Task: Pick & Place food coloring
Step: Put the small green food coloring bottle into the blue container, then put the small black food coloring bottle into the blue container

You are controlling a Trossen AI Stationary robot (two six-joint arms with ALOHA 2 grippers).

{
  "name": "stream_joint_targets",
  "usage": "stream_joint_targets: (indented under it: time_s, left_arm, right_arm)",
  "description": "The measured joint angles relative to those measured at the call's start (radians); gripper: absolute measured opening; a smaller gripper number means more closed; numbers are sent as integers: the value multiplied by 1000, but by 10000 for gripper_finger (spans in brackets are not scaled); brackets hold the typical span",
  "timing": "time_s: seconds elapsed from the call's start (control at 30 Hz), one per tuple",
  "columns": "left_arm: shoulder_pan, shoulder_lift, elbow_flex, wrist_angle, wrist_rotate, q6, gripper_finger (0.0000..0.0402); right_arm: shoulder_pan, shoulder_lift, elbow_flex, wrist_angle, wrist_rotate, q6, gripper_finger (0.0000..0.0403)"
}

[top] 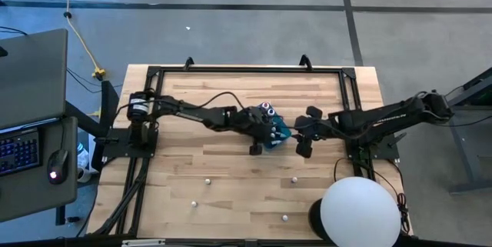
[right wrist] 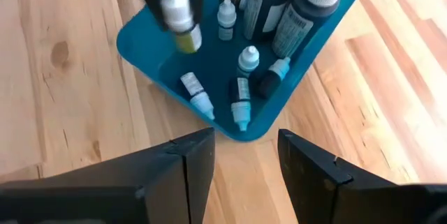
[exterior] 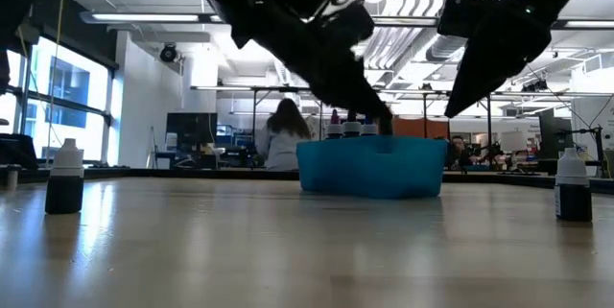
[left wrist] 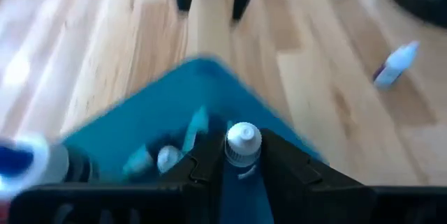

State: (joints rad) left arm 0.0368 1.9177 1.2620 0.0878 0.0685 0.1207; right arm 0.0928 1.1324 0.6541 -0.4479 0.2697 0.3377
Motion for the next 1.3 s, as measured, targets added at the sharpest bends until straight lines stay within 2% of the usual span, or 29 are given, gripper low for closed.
stream_joint_targets:
  time_s: [0.2,0.47,0.63,0.73,0.9,1.03,1.17,1.23,1.3]
  left_arm:
    - [2,1,21,-46,-12,5,87]
    - [2,2,20,-54,-26,6,148]
    - [2,-14,19,-84,-26,0,160]
    - [2,-83,42,-182,-26,-1,161]
    - [2,-172,163,-562,-22,-40,161]
    - [0,-225,251,-818,26,-77,161]
    - [-5,-284,262,-936,80,-152,161]
    - [-27,-315,256,-1001,60,-187,161]
    - [-68,-350,233,-995,12,-213,161]
  right_arm:
    - [8,0,-3,7,11,-2,149]
    - [7,0,-3,13,11,0,149]
    - [7,0,-3,15,11,1,149]
    - [7,0,-3,17,11,2,149]
    - [7,0,-3,22,9,2,149]
    - [7,0,-3,27,9,2,149]
    - [7,0,-3,29,9,3,149]
    - [7,0,-3,28,9,3,149]
    - [8,0,-3,28,9,3,149]
